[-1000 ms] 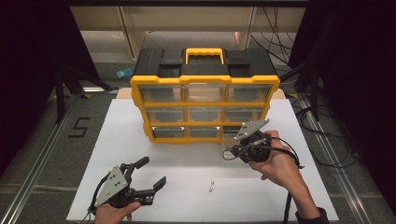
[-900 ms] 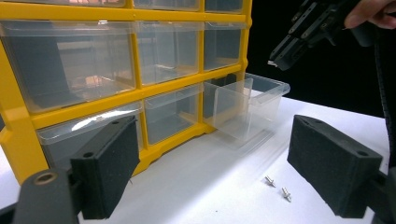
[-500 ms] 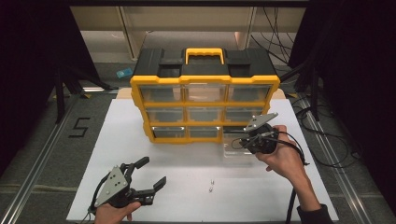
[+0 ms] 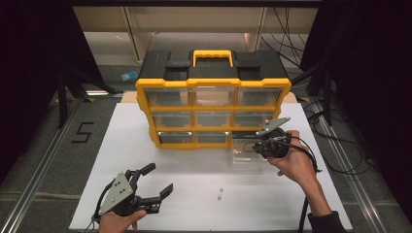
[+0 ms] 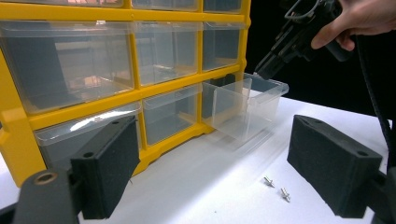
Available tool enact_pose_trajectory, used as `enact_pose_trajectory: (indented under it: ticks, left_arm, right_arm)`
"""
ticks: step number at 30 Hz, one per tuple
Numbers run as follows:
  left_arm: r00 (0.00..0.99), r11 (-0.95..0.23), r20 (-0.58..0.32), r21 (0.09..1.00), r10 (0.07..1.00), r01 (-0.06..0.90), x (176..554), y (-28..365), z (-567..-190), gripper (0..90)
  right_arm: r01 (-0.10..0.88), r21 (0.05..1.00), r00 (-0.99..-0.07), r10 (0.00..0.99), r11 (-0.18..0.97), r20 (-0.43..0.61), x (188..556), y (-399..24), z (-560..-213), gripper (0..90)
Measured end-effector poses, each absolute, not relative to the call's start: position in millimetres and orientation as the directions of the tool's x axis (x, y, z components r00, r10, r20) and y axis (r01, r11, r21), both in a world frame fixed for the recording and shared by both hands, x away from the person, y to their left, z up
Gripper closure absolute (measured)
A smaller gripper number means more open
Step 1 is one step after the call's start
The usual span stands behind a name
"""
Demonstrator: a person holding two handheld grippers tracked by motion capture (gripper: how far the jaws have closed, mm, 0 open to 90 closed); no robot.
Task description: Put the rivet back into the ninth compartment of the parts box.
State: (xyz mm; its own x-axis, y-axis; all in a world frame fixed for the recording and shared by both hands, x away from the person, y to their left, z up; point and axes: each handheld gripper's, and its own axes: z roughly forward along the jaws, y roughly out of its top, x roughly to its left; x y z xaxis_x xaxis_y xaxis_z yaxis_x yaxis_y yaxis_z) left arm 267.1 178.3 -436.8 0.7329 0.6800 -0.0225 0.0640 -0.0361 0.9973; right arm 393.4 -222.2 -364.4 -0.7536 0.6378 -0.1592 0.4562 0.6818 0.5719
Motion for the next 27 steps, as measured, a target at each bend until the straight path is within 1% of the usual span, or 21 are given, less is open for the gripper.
enact_pose_trajectory:
  ticks: [3, 4, 6, 7, 8, 9, 10, 11, 13, 14, 16, 19, 21, 24, 27]
  left_arm:
    - [0.732, -0.031, -0.029, 0.997, 0.681, 0.068, 267.0, 178.2, -436.9, 16.2]
    - [0.732, -0.03, -0.03, 0.997, 0.681, 0.069, 267.0, 178.2, -436.9, 16.2]
    - [0.732, -0.034, -0.024, 0.997, 0.681, 0.064, 267.2, 178.3, -436.7, 16.2]
    - [0.733, -0.034, -0.024, 0.997, 0.68, 0.064, 267.1, 178.2, -436.7, 16.2]
    - [0.733, -0.034, -0.024, 0.997, 0.679, 0.064, 267.1, 178.1, -436.7, 16.2]
    - [0.733, -0.033, -0.025, 0.997, 0.68, 0.064, 267.1, 178.0, -436.7, 16.2]
    - [0.733, -0.033, -0.025, 0.997, 0.68, 0.064, 267.1, 178.1, -436.7, 16.2]
    - [0.733, -0.034, -0.024, 0.997, 0.68, 0.065, 267.1, 178.2, -436.6, 16.2]
    - [0.733, -0.033, -0.024, 0.997, 0.68, 0.064, 267.3, 178.1, -436.6, 16.2]
    - [0.733, -0.033, -0.024, 0.997, 0.68, 0.064, 267.3, 178.1, -436.6, 16.2]
    - [0.733, -0.031, -0.027, 0.997, 0.68, 0.066, 266.6, 177.9, -436.5, 16.2]
    - [0.733, -0.031, -0.026, 0.997, 0.68, 0.064, 266.7, 178.1, -436.3, 16.2]
    - [0.733, -0.03, -0.027, 0.997, 0.68, 0.065, 266.6, 178.1, -436.3, 16.2]
    - [0.732, -0.029, -0.026, 0.998, 0.68, 0.063, 266.7, 178.3, -436.1, 16.2]
    - [0.732, -0.029, -0.027, 0.998, 0.68, 0.063, 266.7, 178.3, -436.1, 16.2]
  right_arm:
    - [0.443, 0.579, -0.759, 0.63, 0.685, -0.164, 396.1, -222.9, -368.7, 82.9]
    - [0.463, 0.57, -0.753, 0.641, 0.679, -0.152, 396.3, -223.0, -369.9, 82.8]
    - [0.465, 0.561, -0.752, 0.64, 0.685, -0.157, 397.9, -223.6, -372.0, 82.2]
    - [0.461, 0.568, -0.748, 0.643, 0.682, -0.164, 398.1, -223.2, -373.7, 79.9]
    - [0.463, 0.574, -0.742, 0.649, 0.676, -0.166, 398.2, -222.8, -374.0, 68.0]
    - [0.463, 0.574, -0.742, 0.649, 0.676, -0.166, 398.2, -222.8, -374.0, 68.0]
    - [0.475, 0.571, -0.734, 0.66, 0.669, -0.162, 396.1, -221.6, -371.7, 56.2]
    - [0.462, 0.57, -0.744, 0.647, 0.679, -0.167, 395.3, -220.6, -369.9, 51.2]
    - [0.444, 0.583, -0.745, 0.642, 0.68, -0.182, 390.8, -214.9, -365.8, 44.2]
    - [0.444, 0.583, -0.745, 0.642, 0.68, -0.182, 390.8, -214.9, -365.8, 44.2]
    - [0.412, 0.596, -0.761, 0.62, 0.689, -0.192, 383.0, -202.3, -358.1, 38.6]
    - [0.396, 0.609, -0.782, 0.6, 0.687, -0.168, 372.0, -187.8, -352.3, 32.5]
    - [0.384, 0.62, -0.783, 0.597, 0.684, -0.174, 368.7, -183.0, -351.6, 31.5]
    - [0.356, 0.626, -0.815, 0.559, 0.694, -0.155, 361.0, -171.2, -349.0, 30.6]
    - [0.329, 0.629, -0.833, 0.53, 0.705, -0.157, 356.2, -162.9, -350.4, 30.5]
